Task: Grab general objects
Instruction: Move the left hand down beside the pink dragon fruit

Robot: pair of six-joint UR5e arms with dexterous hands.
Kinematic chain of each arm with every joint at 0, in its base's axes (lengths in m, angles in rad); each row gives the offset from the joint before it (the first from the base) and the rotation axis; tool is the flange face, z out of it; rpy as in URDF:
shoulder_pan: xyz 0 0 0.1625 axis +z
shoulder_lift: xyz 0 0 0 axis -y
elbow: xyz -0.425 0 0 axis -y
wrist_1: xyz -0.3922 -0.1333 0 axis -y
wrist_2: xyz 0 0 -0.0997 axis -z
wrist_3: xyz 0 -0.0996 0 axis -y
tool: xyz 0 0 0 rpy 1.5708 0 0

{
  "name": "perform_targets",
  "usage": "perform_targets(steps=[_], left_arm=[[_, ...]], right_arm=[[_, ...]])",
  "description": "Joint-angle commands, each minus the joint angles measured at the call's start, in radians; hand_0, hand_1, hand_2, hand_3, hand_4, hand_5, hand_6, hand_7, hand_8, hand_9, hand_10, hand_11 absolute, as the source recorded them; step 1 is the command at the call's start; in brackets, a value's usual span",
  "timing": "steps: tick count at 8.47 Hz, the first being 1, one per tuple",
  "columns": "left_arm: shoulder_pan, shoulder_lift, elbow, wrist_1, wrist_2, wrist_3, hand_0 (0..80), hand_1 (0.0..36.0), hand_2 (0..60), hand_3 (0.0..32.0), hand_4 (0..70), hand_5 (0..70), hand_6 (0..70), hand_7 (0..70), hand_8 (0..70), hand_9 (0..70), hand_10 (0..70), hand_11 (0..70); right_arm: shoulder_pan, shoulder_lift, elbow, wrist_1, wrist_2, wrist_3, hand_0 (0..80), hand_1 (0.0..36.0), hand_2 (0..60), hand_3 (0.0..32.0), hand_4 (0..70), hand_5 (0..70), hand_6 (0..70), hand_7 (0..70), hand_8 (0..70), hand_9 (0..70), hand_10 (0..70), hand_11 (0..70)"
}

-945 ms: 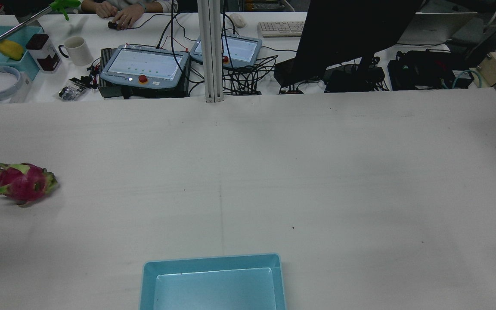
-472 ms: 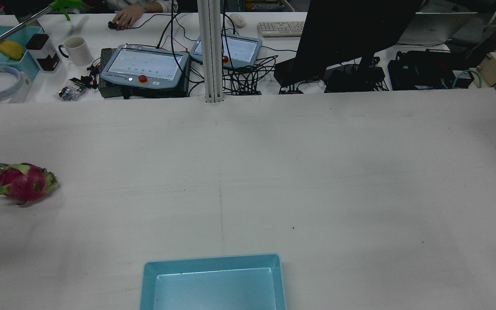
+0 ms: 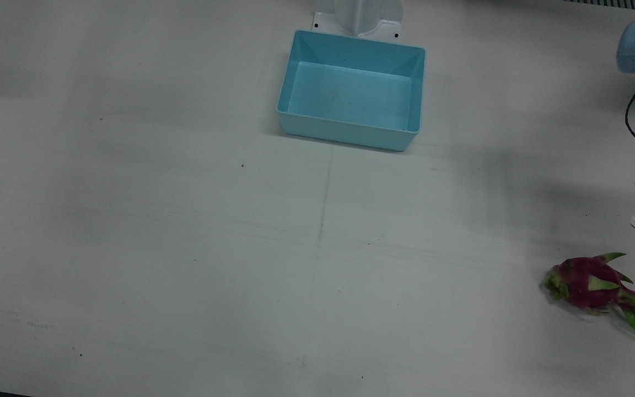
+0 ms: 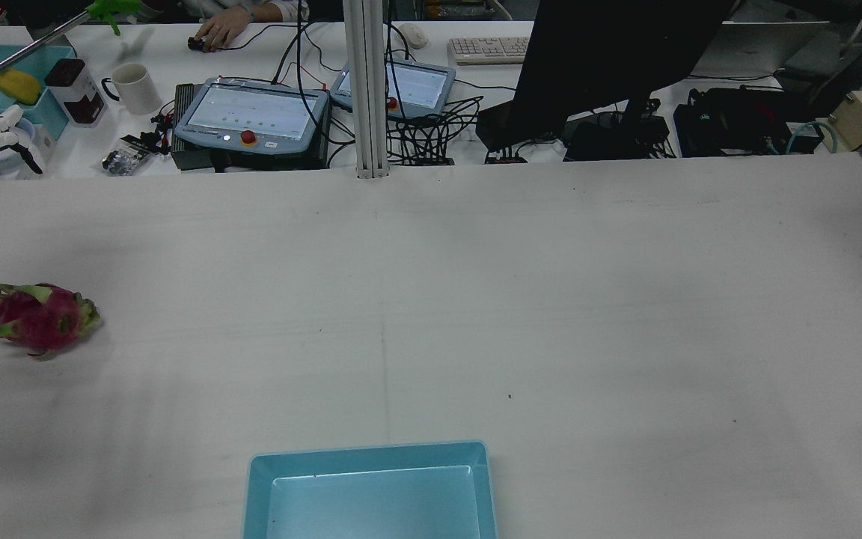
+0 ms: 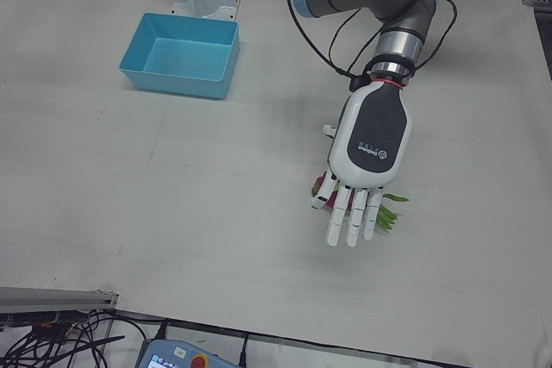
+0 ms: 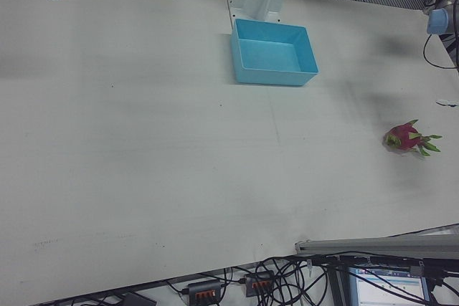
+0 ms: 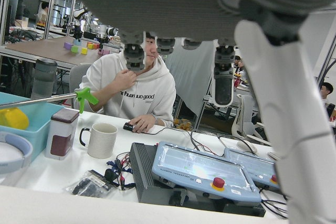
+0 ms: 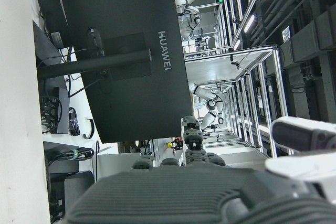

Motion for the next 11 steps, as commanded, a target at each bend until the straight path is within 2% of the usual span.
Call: perform_targets(steps=[1,2,3,4,6,8,9,10,11], left_arm=[[0.131,0.000,-0.003,0.023,-0.101,-0.038,80.0,36.0,11.4,18.0,0.0,0.0,0.0,0.0,2.7,2.0,0.0,3.2],[0.171,0.000,-0.002,0.023,-0.150,-0.078,80.0,36.0,12.0,17.8,0.0,0.0,0.0,0.0,2.5,2.1,0.0,2.9],[0.174,0.000,-0.005,0.023,-0.162,-0.098,80.0,35.9,10.7,17.6,0.0,0.0,0.0,0.0,2.2,2.1,0.0,2.5],[0.176,-0.002,0.006,0.023,-0.167,-0.097,79.3,34.0,9.4,17.8,0.0,0.0,0.0,0.0,2.1,2.1,0.0,1.7],[0.179,-0.002,0.041,0.013,-0.172,-0.094,69.8,31.4,7.7,17.6,0.0,0.0,0.0,0.0,2.0,1.9,0.0,1.1],[0.181,0.017,0.040,0.029,-0.277,-0.090,69.8,31.4,7.9,17.4,0.0,0.0,0.0,0.0,2.1,1.9,0.0,1.7],[0.199,0.032,0.044,0.031,-0.296,-0.097,70.0,31.6,8.0,17.6,0.0,0.0,0.0,0.0,2.0,1.9,0.0,1.7],[0.237,0.032,0.046,0.034,-0.307,-0.097,73.4,32.6,9.0,17.6,0.0,0.0,0.0,0.0,2.1,1.7,0.0,1.8],[0.307,0.032,0.066,0.020,-0.383,-0.101,76.6,33.7,9.8,17.8,0.0,0.0,0.0,0.0,2.2,1.6,0.0,1.7]], right_arm=[[0.000,0.000,0.000,0.002,0.002,0.000,0.0,0.0,0.0,0.0,0.0,0.0,0.0,0.0,0.0,0.0,0.0,0.0],[0.000,0.000,-0.002,0.000,0.000,0.000,0.0,0.0,0.0,0.0,0.0,0.0,0.0,0.0,0.0,0.0,0.0,0.0],[0.000,0.000,0.000,0.000,0.000,-0.002,0.0,0.0,0.0,0.0,0.0,0.0,0.0,0.0,0.0,0.0,0.0,0.0],[0.000,0.000,0.000,0.000,0.000,0.000,0.0,0.0,0.0,0.0,0.0,0.0,0.0,0.0,0.0,0.0,0.0,0.0],[0.000,0.000,0.000,0.000,0.000,0.000,0.0,0.0,0.0,0.0,0.0,0.0,0.0,0.0,0.0,0.0,0.0,0.0],[0.000,0.000,0.000,0.000,0.000,0.000,0.0,0.0,0.0,0.0,0.0,0.0,0.0,0.0,0.0,0.0,0.0,0.0],[0.000,0.000,0.000,0.000,0.002,0.000,0.0,0.0,0.0,0.0,0.0,0.0,0.0,0.0,0.0,0.0,0.0,0.0],[0.000,0.000,0.000,0.000,0.000,0.000,0.0,0.0,0.0,0.0,0.0,0.0,0.0,0.0,0.0,0.0,0.0,0.0],[0.000,0.000,0.000,0.000,0.000,0.000,0.0,0.0,0.0,0.0,0.0,0.0,0.0,0.0,0.0,0.0,0.0,0.0]])
